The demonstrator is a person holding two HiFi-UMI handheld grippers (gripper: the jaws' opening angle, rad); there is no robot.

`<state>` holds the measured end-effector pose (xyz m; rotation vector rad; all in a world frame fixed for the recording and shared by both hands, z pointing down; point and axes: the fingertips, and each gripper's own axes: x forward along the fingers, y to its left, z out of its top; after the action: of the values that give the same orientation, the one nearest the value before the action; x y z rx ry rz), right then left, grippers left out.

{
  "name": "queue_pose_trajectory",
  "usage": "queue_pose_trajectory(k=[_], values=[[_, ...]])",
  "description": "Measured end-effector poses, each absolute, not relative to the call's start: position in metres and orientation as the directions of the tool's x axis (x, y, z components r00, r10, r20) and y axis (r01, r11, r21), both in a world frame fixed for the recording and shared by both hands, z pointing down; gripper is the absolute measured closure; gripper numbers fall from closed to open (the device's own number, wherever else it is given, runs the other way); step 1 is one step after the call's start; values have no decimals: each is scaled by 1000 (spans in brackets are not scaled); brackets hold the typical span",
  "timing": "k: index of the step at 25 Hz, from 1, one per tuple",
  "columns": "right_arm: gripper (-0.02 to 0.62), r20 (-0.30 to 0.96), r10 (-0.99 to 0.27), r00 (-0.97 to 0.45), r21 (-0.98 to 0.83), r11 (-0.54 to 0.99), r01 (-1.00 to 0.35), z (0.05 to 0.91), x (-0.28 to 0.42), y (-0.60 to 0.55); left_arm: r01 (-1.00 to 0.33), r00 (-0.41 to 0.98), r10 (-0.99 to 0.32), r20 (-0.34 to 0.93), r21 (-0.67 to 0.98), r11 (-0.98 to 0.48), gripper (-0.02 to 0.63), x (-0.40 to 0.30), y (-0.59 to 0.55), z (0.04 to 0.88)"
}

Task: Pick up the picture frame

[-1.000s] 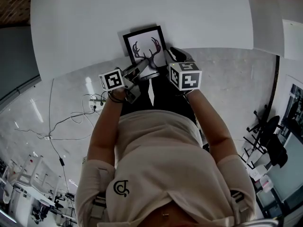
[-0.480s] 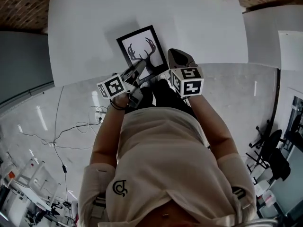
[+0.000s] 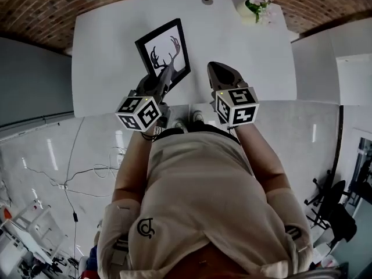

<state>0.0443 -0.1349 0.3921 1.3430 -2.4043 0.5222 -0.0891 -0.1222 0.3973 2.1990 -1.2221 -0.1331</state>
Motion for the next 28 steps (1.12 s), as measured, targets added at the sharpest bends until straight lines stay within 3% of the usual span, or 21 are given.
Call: queue_pose_trajectory(k=[4,9,20,28], values=[[588,399,-761,-511,-131,505,-853,373,47,-154,-830,505,-848,161,359,-426,583,-95,-142,357],[588,326,-792,-517,-72,524,-848,344,48,-171,-900,403,-909,108,228,-372,583,-111,-162,313],[588,167,-835,-524,5,532,-846,278,56,-186,-955,272,-962,8,-120,-271,583,-123,-168,236],[589,71,-857,-511,83,515,-853,255,65,-186,-955,259,-965,-29,-160,-252,583,-120,-167,219]])
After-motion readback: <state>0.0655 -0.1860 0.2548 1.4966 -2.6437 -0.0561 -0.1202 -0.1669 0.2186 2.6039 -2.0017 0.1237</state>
